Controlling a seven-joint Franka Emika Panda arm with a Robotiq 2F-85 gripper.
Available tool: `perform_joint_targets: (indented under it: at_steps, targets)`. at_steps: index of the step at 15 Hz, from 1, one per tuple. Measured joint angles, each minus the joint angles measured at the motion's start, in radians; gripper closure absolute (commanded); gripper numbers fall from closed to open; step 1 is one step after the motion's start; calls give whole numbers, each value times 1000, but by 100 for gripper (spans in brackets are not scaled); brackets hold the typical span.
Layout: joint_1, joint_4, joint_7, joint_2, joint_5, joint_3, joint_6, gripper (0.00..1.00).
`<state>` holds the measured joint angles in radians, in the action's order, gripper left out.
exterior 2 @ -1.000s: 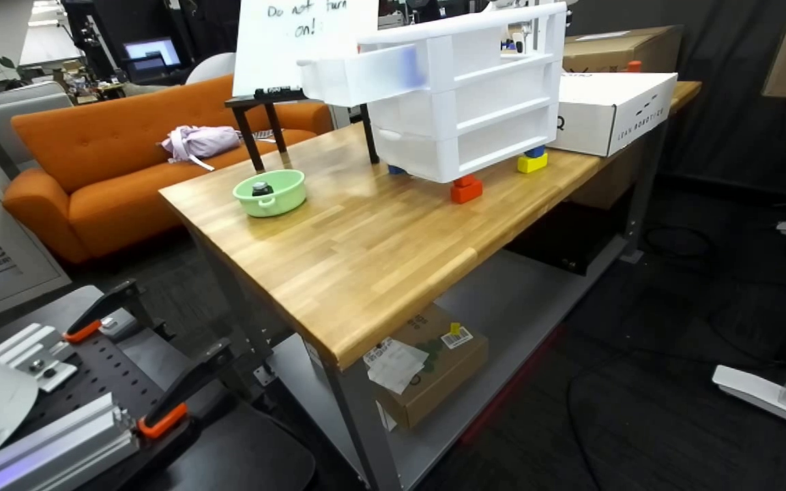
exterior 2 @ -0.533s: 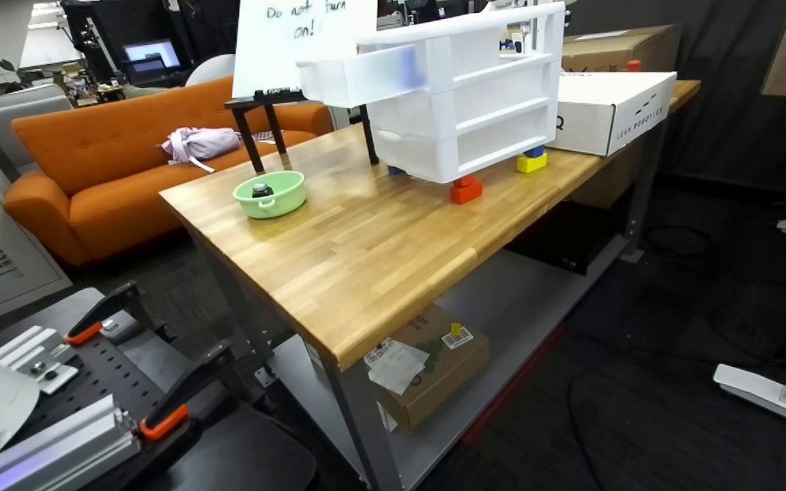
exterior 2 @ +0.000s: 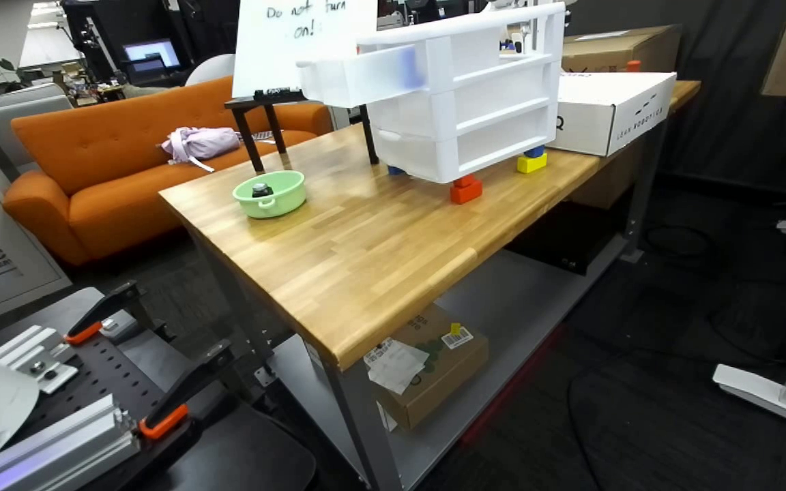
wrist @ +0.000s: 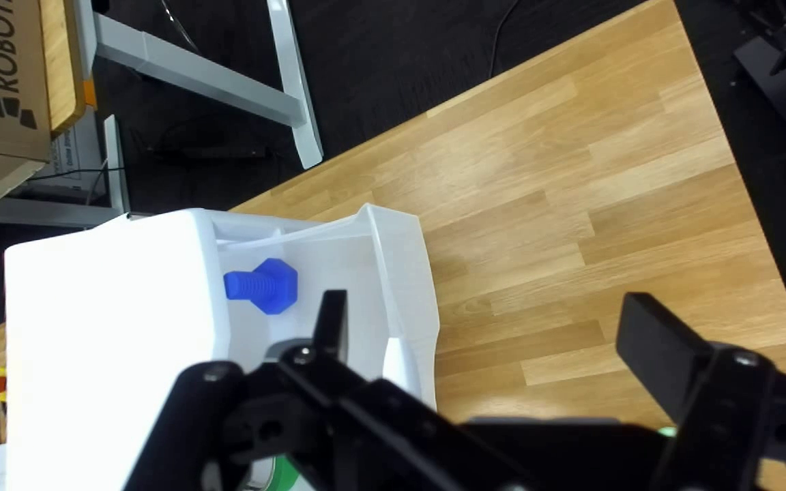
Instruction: Close the top drawer
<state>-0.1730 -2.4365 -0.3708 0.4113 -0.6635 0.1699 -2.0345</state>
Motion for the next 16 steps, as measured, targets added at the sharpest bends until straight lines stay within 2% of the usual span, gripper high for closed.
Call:
perform_joint_targets:
  at_steps: [6,12,16]
  targets:
    - [-21,29,0,-21,-17,18,-4,0]
    - [-69,159,52,-140,-196,114,-5,0]
    - [-89,194,120,-180,-275,130,-16,0]
